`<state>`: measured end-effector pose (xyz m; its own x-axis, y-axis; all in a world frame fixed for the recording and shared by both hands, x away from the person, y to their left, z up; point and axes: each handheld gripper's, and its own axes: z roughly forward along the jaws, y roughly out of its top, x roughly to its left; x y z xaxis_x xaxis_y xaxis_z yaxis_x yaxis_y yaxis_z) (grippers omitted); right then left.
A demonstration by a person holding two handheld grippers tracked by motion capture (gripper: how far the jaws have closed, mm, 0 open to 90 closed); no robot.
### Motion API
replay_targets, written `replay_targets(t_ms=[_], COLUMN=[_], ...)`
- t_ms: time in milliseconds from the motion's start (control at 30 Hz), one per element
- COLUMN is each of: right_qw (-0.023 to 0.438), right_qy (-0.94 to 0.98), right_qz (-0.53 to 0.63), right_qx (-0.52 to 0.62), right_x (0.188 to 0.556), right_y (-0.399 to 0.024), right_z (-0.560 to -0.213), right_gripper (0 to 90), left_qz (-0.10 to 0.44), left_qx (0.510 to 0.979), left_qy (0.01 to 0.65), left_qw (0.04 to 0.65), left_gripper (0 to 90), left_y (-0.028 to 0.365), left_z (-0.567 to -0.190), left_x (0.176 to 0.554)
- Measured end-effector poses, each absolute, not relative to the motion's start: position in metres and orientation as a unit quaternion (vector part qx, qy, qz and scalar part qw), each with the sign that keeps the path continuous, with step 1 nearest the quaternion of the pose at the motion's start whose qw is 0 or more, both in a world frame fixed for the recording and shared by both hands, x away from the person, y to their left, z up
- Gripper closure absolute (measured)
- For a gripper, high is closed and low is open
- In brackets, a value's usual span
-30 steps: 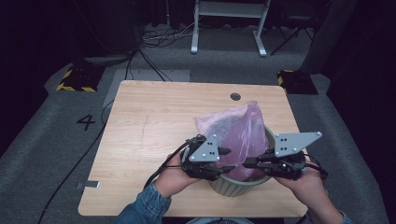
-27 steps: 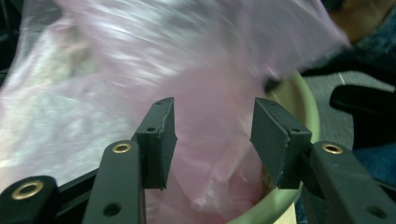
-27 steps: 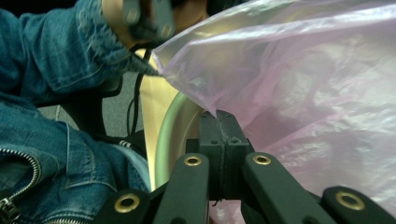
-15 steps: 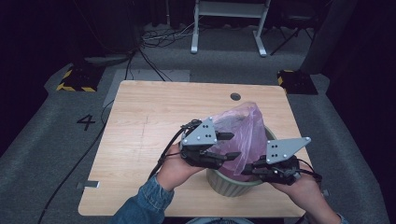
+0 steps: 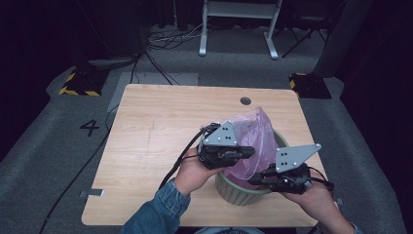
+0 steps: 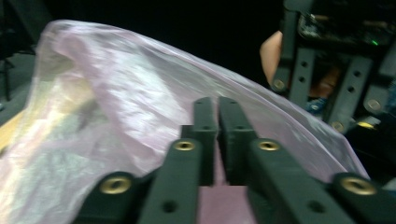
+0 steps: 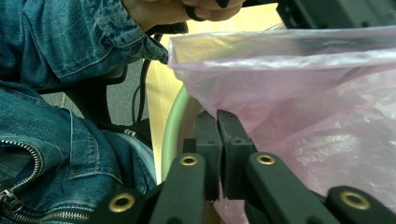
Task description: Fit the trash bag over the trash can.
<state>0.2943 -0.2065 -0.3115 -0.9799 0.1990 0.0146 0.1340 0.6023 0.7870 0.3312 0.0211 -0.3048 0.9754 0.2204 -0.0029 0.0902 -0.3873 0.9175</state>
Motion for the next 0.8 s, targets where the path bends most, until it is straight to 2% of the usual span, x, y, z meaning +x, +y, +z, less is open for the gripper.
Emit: replay_targets(t_ms=[133, 367, 467, 600, 800], right_qw=[0.04, 0.049, 0.071, 0.099, 0.122], right_qy=[0.887, 0.875, 0.863, 0.84, 0.807], right_qz=[0.449, 0.466, 0.483, 0.507, 0.53], right_qx=[0.102, 0.12, 0.129, 0.167, 0.231], right_x=[0.294, 0.298, 0.3, 0.317, 0.36], right_y=[-0.218, -0.241, -0.248, -0.257, -0.268], right_z=[-0.307, -0.289, -0.28, -0.27, -0.272], right_gripper=[72.1, 60.5, 54.4, 45.1, 40.8], left_qz=[0.064, 0.06, 0.056, 0.056, 0.055], left_qx=[0.843, 0.853, 0.857, 0.862, 0.865], left_qy=[0.075, 0.058, 0.055, 0.048, 0.043], left_qw=[0.529, 0.516, 0.51, 0.502, 0.497], left_gripper=[90.0, 90.0, 90.0, 90.0, 90.0], left_y=[0.02, 0.015, 0.013, 0.011, 0.009], left_z=[-0.309, -0.316, -0.319, -0.321, -0.324], left_x=[0.323, 0.317, 0.315, 0.311, 0.307])
